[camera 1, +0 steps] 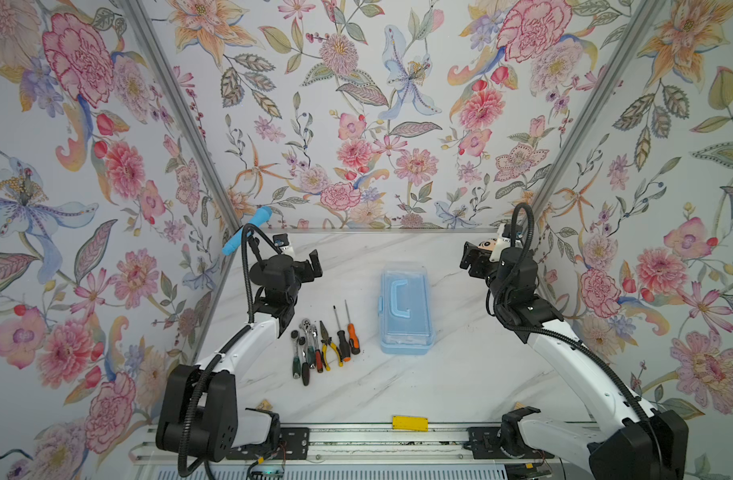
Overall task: Pack the tool kit
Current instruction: 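Move the right gripper to the blue box lid while the left approaches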
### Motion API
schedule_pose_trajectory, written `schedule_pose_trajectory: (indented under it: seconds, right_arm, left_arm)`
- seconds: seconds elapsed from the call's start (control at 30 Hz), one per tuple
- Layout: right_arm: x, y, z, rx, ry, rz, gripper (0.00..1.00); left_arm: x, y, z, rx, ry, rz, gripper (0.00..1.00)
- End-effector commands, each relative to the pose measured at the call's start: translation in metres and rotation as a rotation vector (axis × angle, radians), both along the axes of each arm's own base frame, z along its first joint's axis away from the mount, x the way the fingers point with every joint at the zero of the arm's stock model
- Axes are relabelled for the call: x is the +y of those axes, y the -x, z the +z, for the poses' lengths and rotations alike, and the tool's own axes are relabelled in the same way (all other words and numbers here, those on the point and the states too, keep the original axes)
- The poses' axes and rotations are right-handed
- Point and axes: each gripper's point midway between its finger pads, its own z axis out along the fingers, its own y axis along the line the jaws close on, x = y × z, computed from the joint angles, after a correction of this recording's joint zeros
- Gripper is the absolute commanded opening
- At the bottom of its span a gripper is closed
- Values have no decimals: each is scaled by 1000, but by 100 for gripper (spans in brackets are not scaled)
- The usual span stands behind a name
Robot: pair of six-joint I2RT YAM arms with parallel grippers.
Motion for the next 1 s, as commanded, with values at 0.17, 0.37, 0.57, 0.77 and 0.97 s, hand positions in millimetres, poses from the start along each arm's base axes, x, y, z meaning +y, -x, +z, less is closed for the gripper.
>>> schedule_pose_trajectory:
  seconds: [0.17, 0.37, 0.57, 0.77, 0.97]
  right_arm:
    - [117, 46, -37, 393, -114, 322, 71]
    - [166, 60, -67, 540, -251, 482, 58]
    - [192, 67, -99, 656, -301, 547, 50]
    - [197, 66, -136, 747, -292, 535, 48]
    - [196, 67, -166, 812, -267, 509, 46]
  left_arm:
    - [-77, 33, -14, 141, 137, -253, 99]
    - [-86, 53, -33, 181, 181, -312, 99]
    - [-86, 69, -55, 217, 215, -333, 99]
    - [-93, 74, -73, 250, 237, -340, 97]
    - [-100, 73, -86, 266, 269, -342, 96]
